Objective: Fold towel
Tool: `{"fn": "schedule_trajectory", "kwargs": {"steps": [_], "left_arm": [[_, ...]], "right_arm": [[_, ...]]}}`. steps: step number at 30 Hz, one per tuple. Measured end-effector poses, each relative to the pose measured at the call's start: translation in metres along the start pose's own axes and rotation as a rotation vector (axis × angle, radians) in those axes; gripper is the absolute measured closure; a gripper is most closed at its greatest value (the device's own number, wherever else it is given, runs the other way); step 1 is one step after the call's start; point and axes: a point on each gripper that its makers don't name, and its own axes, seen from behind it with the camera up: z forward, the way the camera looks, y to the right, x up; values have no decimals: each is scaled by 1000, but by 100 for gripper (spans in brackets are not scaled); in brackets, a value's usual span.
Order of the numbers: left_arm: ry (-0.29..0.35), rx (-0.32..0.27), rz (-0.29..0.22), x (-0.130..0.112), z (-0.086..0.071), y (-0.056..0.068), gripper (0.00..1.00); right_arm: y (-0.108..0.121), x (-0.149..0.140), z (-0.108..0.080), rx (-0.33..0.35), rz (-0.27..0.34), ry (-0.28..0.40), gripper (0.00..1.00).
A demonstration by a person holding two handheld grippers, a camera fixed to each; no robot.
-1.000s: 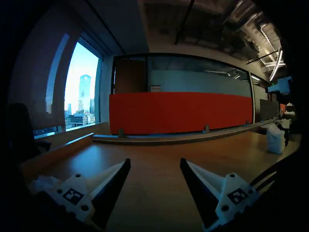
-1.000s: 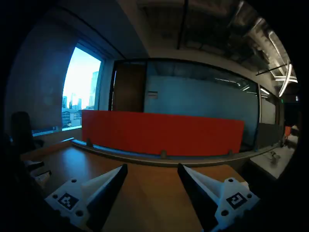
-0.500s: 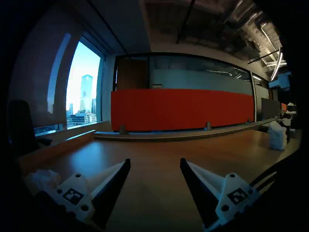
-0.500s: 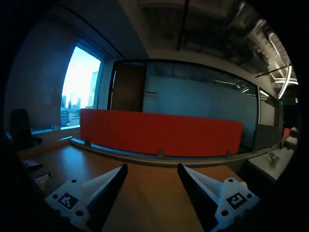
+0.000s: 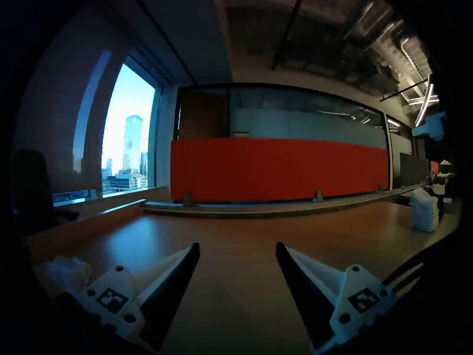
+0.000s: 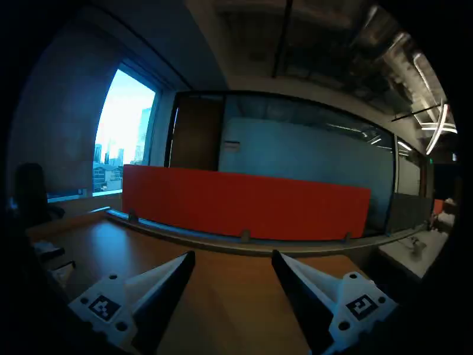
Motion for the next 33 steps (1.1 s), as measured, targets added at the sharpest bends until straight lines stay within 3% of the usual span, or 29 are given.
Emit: {"fn": "schedule_trajectory", "kwargs": {"steps": [9, 24, 33], "left_arm": [[0, 1, 2, 0, 1, 0, 4], [-1, 1, 3, -1, 1, 0, 5], [0, 1, 2, 0, 1, 0, 4]], "right_arm": [[11, 1, -1, -19, 18, 18, 0], [52, 11, -3, -66, 39, 86, 0], [79, -9, -5, -112, 50, 95, 0]]}}
